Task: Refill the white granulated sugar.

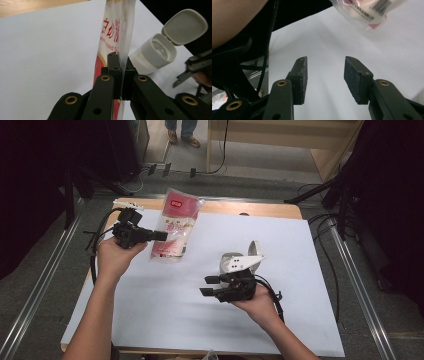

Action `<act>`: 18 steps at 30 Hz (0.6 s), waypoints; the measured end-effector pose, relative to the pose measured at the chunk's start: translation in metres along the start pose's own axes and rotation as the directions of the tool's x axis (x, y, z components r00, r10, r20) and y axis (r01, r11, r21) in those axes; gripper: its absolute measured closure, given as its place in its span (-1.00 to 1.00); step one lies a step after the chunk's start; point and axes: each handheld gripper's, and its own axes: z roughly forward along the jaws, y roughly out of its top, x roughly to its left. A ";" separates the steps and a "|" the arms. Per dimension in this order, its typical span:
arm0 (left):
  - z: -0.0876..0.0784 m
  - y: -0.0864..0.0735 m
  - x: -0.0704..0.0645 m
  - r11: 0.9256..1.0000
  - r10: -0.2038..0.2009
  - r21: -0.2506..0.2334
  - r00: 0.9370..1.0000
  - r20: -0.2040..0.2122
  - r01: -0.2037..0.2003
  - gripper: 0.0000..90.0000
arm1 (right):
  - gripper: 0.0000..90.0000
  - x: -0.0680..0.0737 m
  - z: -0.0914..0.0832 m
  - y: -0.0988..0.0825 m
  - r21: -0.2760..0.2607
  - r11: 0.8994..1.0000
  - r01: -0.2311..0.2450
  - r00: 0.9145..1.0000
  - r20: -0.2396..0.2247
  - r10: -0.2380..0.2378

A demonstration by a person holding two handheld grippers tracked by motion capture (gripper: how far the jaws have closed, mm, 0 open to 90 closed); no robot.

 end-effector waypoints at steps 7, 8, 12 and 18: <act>0.017 0.001 0.008 1.000 0.000 -0.027 0.999 -0.044 -0.001 1.00 | 0.20 -0.007 -0.017 -0.005 0.020 1.000 0.015 1.000 0.016 -0.015; 0.021 0.002 0.009 0.999 -0.002 -0.037 0.999 -0.053 0.000 1.00 | 0.19 -0.007 -0.019 -0.006 0.020 1.000 0.014 1.000 0.014 -0.014; 0.029 0.003 0.014 0.998 -0.005 -0.058 0.997 -0.071 0.001 1.00 | 0.14 -0.010 -0.029 -0.011 0.019 1.000 0.022 0.999 0.029 -0.023; 0.041 0.002 0.016 0.998 0.031 -0.056 0.992 -0.119 -0.037 1.00 | 0.15 -0.013 -0.040 -0.017 -0.006 1.000 0.000 0.999 0.041 0.000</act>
